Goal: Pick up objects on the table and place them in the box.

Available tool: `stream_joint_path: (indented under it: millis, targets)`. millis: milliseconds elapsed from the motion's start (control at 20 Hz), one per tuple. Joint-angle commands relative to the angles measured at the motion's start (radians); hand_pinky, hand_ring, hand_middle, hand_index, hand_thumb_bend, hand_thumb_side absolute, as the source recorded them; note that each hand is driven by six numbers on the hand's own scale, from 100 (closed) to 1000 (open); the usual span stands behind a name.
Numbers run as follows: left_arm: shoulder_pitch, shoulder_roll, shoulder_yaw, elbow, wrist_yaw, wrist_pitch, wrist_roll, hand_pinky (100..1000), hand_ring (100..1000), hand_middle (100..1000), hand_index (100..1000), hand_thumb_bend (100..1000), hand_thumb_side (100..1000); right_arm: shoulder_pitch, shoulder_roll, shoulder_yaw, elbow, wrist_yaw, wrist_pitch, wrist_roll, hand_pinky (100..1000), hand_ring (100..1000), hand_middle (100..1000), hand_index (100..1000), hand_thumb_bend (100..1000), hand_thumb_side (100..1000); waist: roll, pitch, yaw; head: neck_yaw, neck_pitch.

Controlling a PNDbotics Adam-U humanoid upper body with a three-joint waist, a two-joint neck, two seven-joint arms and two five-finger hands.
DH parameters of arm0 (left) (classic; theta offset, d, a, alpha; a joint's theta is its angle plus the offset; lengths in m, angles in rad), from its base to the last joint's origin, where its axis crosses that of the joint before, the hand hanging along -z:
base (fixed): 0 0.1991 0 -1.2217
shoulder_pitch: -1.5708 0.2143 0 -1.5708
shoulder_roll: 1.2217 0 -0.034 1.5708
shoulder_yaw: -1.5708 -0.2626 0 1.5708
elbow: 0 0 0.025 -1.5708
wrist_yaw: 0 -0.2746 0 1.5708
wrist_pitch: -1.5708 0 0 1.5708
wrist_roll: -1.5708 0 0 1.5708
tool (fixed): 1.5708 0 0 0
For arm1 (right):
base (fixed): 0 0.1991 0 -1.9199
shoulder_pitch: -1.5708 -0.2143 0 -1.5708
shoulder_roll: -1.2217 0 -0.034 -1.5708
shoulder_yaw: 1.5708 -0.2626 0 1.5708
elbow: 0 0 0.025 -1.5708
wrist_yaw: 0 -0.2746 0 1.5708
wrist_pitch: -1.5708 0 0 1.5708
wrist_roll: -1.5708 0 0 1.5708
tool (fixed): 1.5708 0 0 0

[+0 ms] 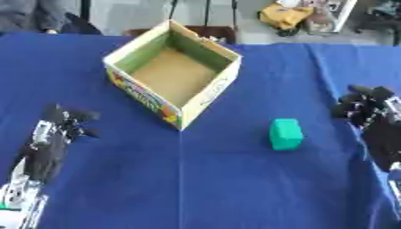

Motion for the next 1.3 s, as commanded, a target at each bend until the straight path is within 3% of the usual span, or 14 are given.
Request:
stream_joint_path:
  millis: [50,550,850,1100,1150,1300]
  targets:
    - [-0.007,0.007,0.0,-0.013,0.004,-0.002,-0.001,610,802,609,652,417,1000,-0.006,-0.021,-0.006,-0.014,0.002,-0.003,-0.001,676,635,618,804,100,833,0.003,-0.017,0.0,-0.003,-0.009]
    - [-0.007,0.007,-0.001,-0.012,0.004,-0.002,-0.001,610,802,609,652,417,1000,-0.006,-0.024,-0.005,-0.014,0.004,-0.003,0.001,678,637,619,805,100,822,0.003,-0.017,0.001,-0.004,-0.007]
    - [-0.007,0.008,-0.001,-0.012,0.004,-0.001,-0.002,610,802,609,651,417,1000,-0.008,-0.067,-0.007,-0.021,0.026,-0.014,0.026,685,647,628,813,100,771,0.001,-0.019,0.002,-0.004,-0.007]
    - [-0.002,0.012,-0.001,-0.01,0.001,-0.001,-0.003,610,802,609,652,416,1000,-0.026,-0.231,0.001,-0.042,0.215,-0.069,0.215,756,774,732,893,100,669,-0.006,-0.026,0.005,-0.002,-0.003]
    - [-0.001,0.013,-0.001,-0.01,0.001,-0.001,-0.003,610,801,609,652,415,1000,-0.029,-0.254,0.002,-0.041,0.247,-0.084,0.254,774,805,759,903,100,561,-0.007,-0.026,0.006,-0.002,-0.003]
    - [0.001,0.016,-0.001,-0.009,0.001,-0.002,-0.002,610,801,609,652,415,1000,-0.043,-0.323,0.01,-0.034,0.318,-0.132,0.359,799,843,797,916,100,421,-0.009,-0.028,0.006,-0.001,-0.002]
